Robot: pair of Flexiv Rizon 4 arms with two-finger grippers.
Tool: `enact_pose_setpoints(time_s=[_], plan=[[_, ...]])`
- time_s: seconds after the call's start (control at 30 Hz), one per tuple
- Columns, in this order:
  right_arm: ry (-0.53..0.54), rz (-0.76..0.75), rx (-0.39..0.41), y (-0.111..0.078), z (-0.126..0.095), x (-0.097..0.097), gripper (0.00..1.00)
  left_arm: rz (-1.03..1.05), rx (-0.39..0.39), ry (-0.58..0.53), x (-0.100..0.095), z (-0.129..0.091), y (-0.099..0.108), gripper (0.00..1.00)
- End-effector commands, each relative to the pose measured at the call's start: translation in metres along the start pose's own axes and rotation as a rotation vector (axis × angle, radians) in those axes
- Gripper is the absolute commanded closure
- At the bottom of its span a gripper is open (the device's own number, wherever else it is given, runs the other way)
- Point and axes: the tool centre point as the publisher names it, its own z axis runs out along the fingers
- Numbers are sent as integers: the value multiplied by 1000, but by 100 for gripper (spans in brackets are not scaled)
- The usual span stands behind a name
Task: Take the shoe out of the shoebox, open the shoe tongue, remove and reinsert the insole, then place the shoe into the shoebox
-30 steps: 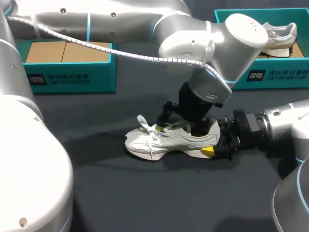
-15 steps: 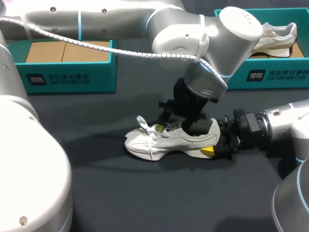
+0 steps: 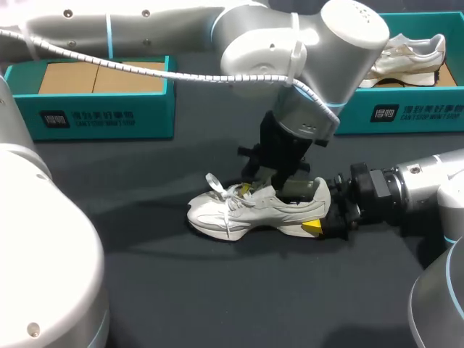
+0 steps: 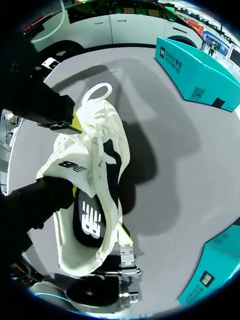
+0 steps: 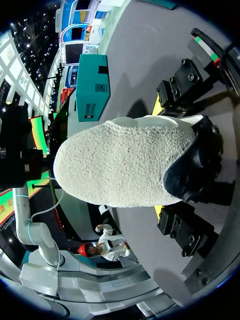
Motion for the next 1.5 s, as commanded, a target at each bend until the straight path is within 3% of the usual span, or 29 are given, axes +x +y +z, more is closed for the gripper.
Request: enact_pose_setpoints(time_s=[0.03, 0.13, 0.17, 0.2, 0.37, 0.7, 0.9, 1.27, 1.5], plan=[[0, 0, 2, 0, 0, 0, 100, 6, -1, 14, -2, -4, -1, 67], [0, 0, 2, 0, 0, 0, 100, 8, 4, 22, -1, -7, 0, 85], [0, 0, 2, 0, 0, 0, 100, 10, 6, 27, -1, -8, 0, 98], [0, 0, 2, 0, 0, 0, 100, 10, 9, 30, -1, -8, 1, 100], [0, 0, 2, 0, 0, 0, 100, -11, 27, 79, -9, -10, 5, 100], [0, 0, 2, 0, 0, 0, 100, -128, 109, 302, -61, -14, 28, 100], [0, 0, 2, 0, 0, 0, 100, -174, 137, 374, -84, -12, 34, 100], [0, 0, 2, 0, 0, 0, 100, -187, 99, 409, -98, 16, 31, 100], [0, 0, 2, 0, 0, 0, 100, -189, 63, 412, -100, 33, 30, 79]])
